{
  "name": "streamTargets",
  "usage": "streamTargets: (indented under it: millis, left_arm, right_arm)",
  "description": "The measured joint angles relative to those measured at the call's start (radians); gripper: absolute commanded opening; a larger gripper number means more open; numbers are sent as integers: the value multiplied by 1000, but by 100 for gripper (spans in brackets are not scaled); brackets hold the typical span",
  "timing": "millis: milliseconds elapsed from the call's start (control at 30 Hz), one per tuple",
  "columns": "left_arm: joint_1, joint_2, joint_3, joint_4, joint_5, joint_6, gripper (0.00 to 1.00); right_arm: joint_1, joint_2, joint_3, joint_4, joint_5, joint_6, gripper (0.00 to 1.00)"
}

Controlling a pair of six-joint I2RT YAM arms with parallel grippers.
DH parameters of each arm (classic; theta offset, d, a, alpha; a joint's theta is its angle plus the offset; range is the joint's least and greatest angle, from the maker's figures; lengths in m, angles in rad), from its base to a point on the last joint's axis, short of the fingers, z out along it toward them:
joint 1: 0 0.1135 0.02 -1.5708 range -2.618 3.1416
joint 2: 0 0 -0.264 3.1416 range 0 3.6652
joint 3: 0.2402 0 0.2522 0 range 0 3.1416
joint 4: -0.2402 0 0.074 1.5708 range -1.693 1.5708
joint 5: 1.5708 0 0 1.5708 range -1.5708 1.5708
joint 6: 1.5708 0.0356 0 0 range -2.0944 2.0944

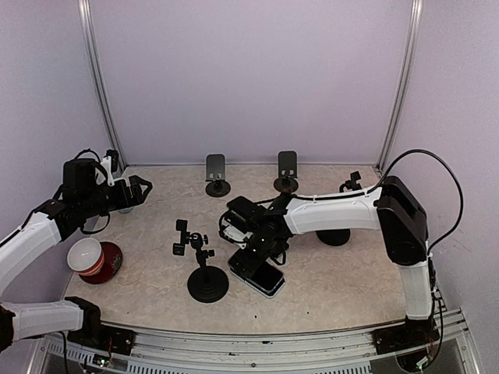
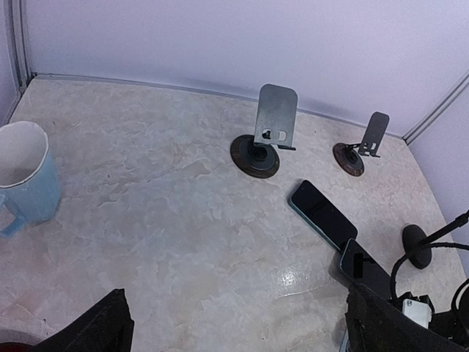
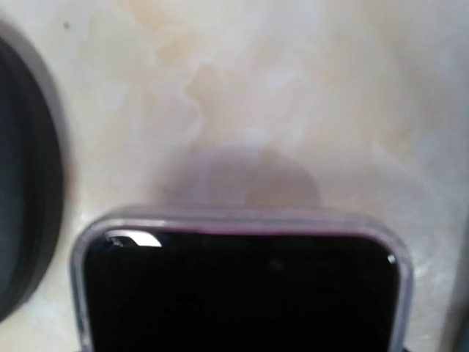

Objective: Place the phone on the phone stand
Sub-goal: Pick up the phone, then place the phone on the phone stand.

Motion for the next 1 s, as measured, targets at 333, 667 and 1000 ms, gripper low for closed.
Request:
streamTargets:
  millis: [333,667,1000]
  left_arm:
    - [0,0,-2,0,0,0,99]
    - [1,0,-2,0,0,0,99]
    - [6,0,-2,0,0,0,99]
  right_arm:
    - [0,-77,-39,57,41,5,62]
    - [-3,-151,-75,112,114,24,60]
    - [-24,-206,-112,184,184,50,59]
